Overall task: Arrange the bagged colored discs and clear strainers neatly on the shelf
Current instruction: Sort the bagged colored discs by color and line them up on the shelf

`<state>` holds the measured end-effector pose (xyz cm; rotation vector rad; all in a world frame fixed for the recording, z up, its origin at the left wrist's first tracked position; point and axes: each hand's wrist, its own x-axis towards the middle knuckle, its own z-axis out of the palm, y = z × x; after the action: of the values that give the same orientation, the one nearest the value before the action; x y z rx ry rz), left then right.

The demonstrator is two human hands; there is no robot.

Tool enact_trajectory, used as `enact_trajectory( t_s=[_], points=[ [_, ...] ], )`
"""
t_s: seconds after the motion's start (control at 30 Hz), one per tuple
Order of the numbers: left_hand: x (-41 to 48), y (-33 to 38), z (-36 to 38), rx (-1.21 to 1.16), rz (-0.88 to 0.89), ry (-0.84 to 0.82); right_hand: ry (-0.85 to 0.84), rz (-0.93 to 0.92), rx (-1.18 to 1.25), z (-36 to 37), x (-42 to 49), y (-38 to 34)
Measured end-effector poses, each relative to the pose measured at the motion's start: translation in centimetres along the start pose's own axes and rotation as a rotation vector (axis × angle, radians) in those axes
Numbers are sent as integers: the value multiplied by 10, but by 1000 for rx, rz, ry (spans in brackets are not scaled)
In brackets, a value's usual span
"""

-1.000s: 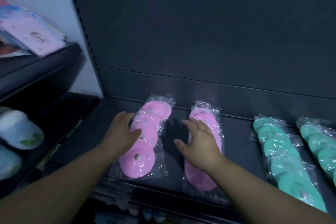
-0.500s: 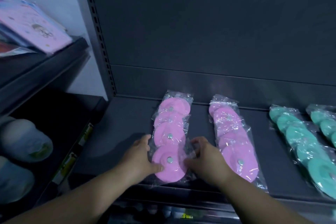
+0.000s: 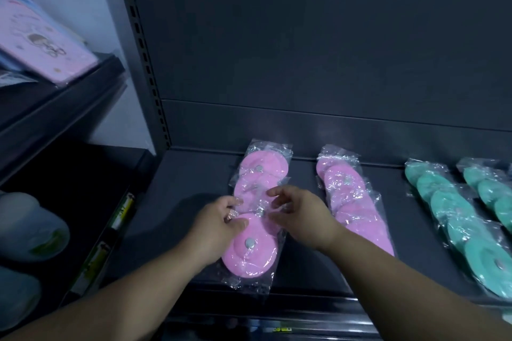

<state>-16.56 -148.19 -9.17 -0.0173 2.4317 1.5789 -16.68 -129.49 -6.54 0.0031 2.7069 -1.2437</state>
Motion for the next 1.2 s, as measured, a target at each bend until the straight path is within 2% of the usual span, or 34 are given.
enact_trajectory(
  t_s=[0.13, 0.27, 0.5, 0.63, 0.77, 0.97, 1.1, 1.2],
  points=[
    [8, -14, 0, 183, 53, 115, 189, 205, -49, 5, -4, 20],
    [8, -21, 3, 182, 23, 125, 116, 322, 138, 21, -4, 35],
    [3, -18, 7, -34, -23, 181, 213, 255, 281, 22, 7, 34],
    [8, -14, 10, -108, -48, 199, 248, 193, 240, 14, 14, 28],
    [7, -13, 7, 49, -70, 204, 172, 239, 74, 18, 9, 35],
    [-3, -22, 0, 195, -67, 157, 127, 306, 35, 20, -7, 35],
    [-6, -17, 1, -35, -68, 133, 114, 297, 50, 18, -11, 33],
    [0, -8, 2, -155, -41, 154, 163, 249, 118, 12, -7, 28]
  ],
)
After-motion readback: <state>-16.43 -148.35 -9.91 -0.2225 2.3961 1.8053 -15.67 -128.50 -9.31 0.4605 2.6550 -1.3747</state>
